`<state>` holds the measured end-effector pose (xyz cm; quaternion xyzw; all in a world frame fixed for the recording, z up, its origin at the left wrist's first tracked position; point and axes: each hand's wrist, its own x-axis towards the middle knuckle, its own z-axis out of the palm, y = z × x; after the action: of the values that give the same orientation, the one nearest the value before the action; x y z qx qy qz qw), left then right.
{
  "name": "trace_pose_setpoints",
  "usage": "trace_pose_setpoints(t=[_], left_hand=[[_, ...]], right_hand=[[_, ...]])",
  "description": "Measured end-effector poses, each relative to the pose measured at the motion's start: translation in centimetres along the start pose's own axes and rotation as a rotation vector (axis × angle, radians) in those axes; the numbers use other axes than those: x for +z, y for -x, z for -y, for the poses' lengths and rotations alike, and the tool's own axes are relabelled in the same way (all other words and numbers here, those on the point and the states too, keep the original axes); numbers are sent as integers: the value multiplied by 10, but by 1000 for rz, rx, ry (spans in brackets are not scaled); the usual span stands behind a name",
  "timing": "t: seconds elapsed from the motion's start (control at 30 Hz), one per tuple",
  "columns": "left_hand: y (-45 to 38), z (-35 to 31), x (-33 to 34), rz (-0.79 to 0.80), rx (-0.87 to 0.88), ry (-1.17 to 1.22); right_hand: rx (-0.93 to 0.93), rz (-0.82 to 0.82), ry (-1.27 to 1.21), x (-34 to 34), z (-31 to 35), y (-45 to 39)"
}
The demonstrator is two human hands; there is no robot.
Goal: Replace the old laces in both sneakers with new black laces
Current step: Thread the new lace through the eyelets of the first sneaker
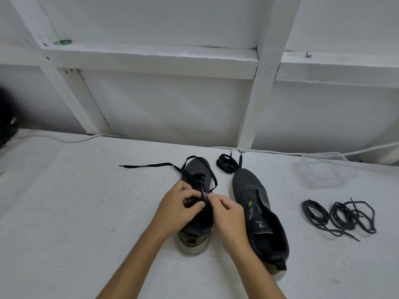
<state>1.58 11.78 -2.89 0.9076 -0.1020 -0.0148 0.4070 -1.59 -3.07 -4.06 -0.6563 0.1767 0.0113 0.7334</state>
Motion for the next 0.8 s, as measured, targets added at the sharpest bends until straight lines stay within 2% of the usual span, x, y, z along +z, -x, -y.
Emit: trace_pose_setpoints(t=[0.23,0.43,0.53,0.6,0.67,0.73,0.77,0.8], left_hand=[[-2,-6,-2,-52,-18,14],[2,-11,-15,7,-121,185],[5,-13,-33,34,-140,268],[5,-10,-47,-61,-140,296],[4,-7,-62,-234,-162,572],[4,-10,-79,-370,-187,1178],[3,-11,-85,-406,-206,1392],[4,-12,-88,-418,-239,1460]], right_hand=[[-99,45,48,-1,-7,5],[-337,83,208,2,-15,16],[-288,46,150,5,-19,16],[-264,35,131,6,-19,17],[-254,38,151,5,-20,17],[-263,42,176,5,-19,17],[-265,40,182,5,-19,17],[-264,39,184,5,-20,17]])
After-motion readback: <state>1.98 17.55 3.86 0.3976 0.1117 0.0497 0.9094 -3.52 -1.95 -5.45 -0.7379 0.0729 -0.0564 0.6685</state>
